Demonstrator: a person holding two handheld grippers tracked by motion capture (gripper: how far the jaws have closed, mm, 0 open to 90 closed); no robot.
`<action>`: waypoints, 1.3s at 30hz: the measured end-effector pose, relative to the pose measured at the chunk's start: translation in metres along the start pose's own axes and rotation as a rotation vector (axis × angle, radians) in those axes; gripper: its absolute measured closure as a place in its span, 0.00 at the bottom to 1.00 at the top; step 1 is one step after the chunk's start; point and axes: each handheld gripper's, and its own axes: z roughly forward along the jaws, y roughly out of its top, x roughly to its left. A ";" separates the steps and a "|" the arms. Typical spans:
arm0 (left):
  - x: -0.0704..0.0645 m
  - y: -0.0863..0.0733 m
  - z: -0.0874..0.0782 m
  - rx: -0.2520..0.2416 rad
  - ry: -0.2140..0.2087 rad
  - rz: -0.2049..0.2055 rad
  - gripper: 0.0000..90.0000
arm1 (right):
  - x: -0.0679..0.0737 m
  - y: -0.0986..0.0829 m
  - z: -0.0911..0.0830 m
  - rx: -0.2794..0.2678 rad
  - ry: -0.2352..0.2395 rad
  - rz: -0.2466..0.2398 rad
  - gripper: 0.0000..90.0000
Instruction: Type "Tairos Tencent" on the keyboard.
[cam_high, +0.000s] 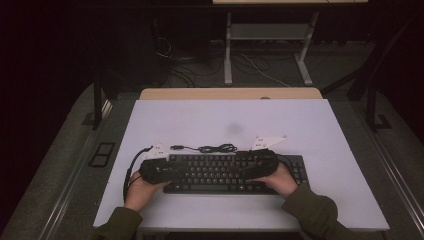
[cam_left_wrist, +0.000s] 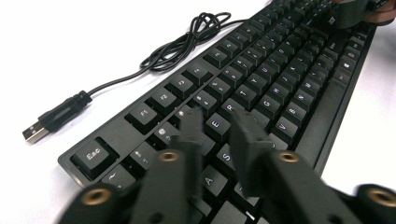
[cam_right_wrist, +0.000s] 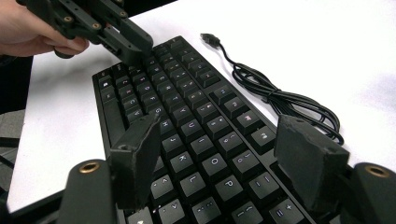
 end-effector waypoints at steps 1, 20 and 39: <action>0.000 0.000 0.000 0.002 -0.004 -0.002 0.92 | 0.000 0.000 0.000 0.001 0.000 -0.001 0.35; 0.002 -0.003 0.002 0.077 -0.025 -0.015 0.99 | 0.000 0.000 0.000 0.000 -0.002 0.000 0.35; 0.004 -0.005 0.005 0.102 -0.033 -0.021 0.99 | 0.001 0.000 0.001 0.000 -0.006 0.002 0.35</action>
